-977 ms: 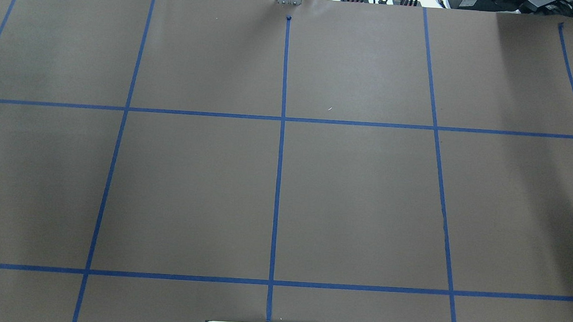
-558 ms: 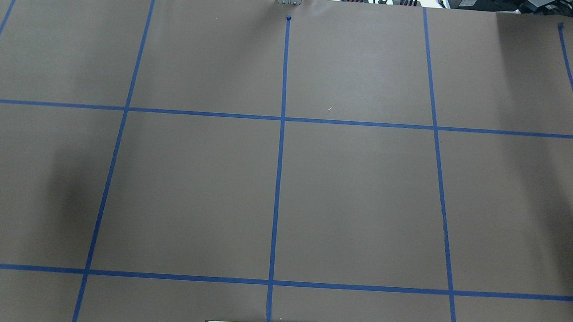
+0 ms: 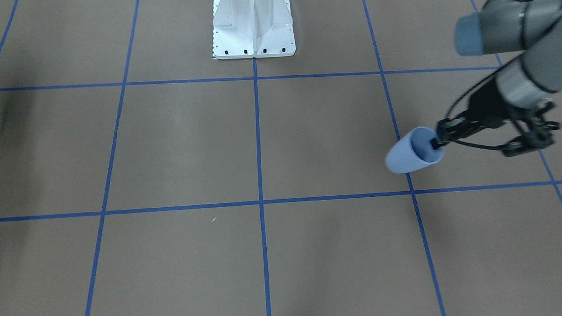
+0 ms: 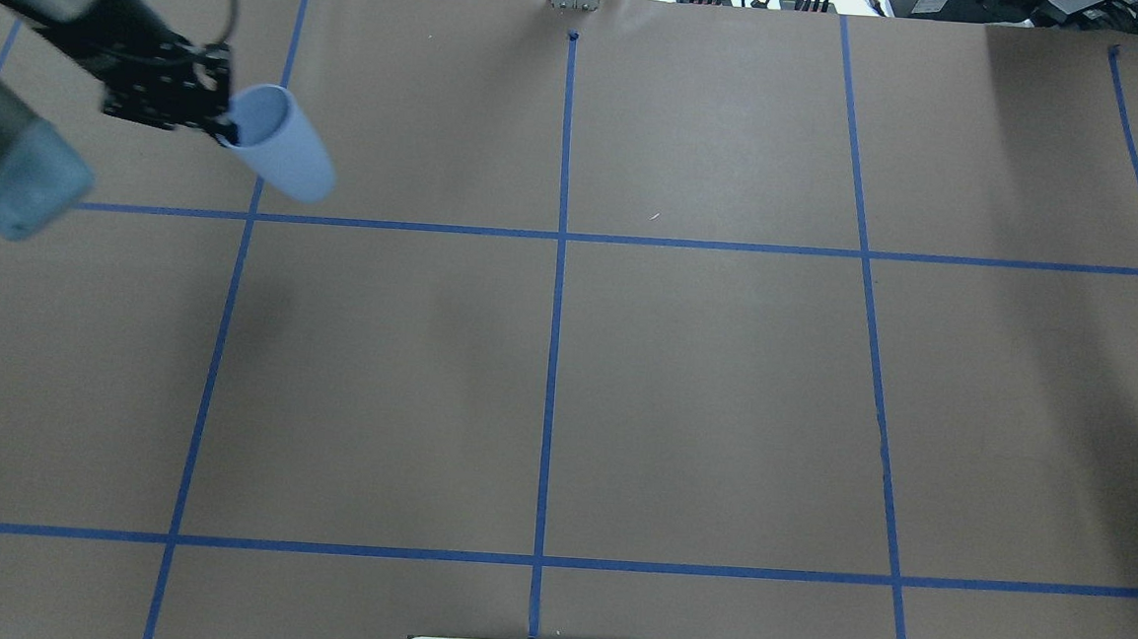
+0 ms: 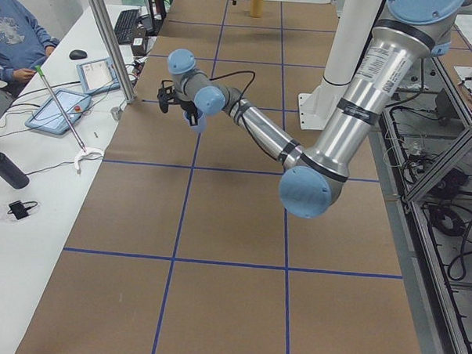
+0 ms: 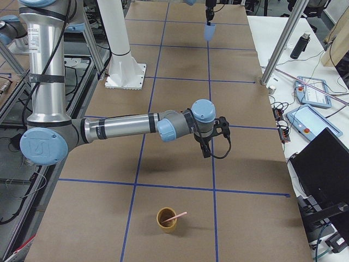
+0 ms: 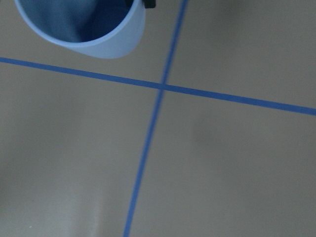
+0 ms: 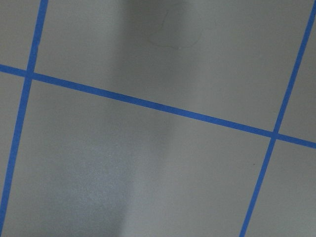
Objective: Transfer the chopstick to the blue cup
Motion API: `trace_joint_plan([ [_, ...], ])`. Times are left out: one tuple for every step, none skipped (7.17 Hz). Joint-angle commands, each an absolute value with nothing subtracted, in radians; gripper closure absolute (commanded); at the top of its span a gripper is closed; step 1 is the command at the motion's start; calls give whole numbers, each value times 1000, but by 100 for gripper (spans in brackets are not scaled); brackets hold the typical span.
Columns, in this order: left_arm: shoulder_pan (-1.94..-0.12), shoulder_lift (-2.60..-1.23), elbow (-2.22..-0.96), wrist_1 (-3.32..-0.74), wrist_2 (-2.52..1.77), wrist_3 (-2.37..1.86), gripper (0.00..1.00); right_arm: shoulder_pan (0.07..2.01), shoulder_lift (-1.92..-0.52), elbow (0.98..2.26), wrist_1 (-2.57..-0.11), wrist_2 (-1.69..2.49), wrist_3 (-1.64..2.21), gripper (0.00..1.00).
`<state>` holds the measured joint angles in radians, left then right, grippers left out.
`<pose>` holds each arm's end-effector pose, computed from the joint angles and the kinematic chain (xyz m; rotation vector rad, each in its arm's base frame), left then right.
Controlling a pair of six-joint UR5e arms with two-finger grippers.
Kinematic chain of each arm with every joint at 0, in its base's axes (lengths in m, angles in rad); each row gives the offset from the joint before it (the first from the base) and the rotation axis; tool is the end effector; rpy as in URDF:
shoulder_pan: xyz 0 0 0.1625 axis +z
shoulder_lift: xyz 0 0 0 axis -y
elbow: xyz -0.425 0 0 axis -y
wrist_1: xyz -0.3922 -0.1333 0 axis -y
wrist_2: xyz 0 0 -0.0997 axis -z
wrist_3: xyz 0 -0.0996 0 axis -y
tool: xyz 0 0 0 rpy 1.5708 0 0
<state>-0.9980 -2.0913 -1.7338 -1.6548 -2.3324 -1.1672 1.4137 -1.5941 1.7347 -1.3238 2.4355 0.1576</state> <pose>0.2911 -0.5705 0.2662 -0.0823 1.0226 -0.2495 -0.0207 -0.4981 0.5546 0.2248 -0.8999 -0.1671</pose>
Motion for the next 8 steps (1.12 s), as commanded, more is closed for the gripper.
trace_joint_plan([
  [-813,-2259,-1709,-1629,-2150,-1331,100,1414,-1595,1735,-1324,2422,164,0],
  [-749,-2373,-1615,-1570,-2058,-1333,100,1414,-1604,1738,-1324,2422,164,0],
  [-685,-2446,-1532,-1562,-1986,-1333,100,1414,-1614,1741,-1324,2422,164,0],
  [-666,-2454,-1517,-1568,-1965,-1333,100,1414,-1623,1741,-1322,2422,164,0],
  [-634,-2467,-1497,-1571,-1921,-1332,100,1414,-1637,1741,-1295,2424,164,0],
  [-632,-2473,-1493,-1571,-1911,-1331,100,1414,-1655,1741,-1266,2424,164,0],
  [-606,-2467,-1491,-1572,-1904,-1328,100,1414,-1657,1741,-1264,2424,164,0],
  [-594,-2467,-1490,-1574,-1890,-1327,100,1414,-1657,1741,-1264,2424,164,0],
])
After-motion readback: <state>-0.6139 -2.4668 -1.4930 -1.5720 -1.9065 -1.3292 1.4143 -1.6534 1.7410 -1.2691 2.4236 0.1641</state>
